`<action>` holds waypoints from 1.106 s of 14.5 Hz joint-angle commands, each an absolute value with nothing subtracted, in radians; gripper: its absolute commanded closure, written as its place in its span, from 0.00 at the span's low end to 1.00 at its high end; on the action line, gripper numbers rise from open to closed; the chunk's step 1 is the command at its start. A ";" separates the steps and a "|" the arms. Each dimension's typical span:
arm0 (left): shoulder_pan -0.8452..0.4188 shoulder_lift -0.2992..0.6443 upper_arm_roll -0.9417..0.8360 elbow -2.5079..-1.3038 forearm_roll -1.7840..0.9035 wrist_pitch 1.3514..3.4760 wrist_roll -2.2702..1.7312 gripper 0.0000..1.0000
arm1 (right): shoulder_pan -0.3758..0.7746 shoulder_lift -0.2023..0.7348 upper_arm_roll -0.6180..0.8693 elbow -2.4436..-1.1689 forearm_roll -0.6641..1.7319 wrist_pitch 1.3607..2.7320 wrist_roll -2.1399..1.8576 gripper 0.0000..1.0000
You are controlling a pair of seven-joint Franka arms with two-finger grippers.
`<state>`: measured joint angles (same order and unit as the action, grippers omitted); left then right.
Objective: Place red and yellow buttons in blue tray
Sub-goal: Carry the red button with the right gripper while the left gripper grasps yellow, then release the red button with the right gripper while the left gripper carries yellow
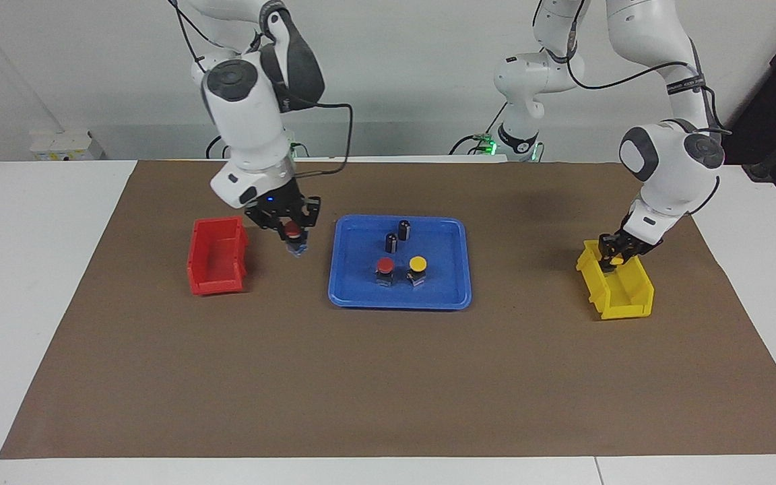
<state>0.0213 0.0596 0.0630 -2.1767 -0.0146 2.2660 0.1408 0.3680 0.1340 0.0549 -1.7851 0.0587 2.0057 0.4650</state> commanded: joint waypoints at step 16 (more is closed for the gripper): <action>-0.280 0.084 0.044 -1.822 -0.015 1.900 -0.337 0.99 | 0.420 0.242 0.051 -1.954 0.064 2.289 0.520 0.69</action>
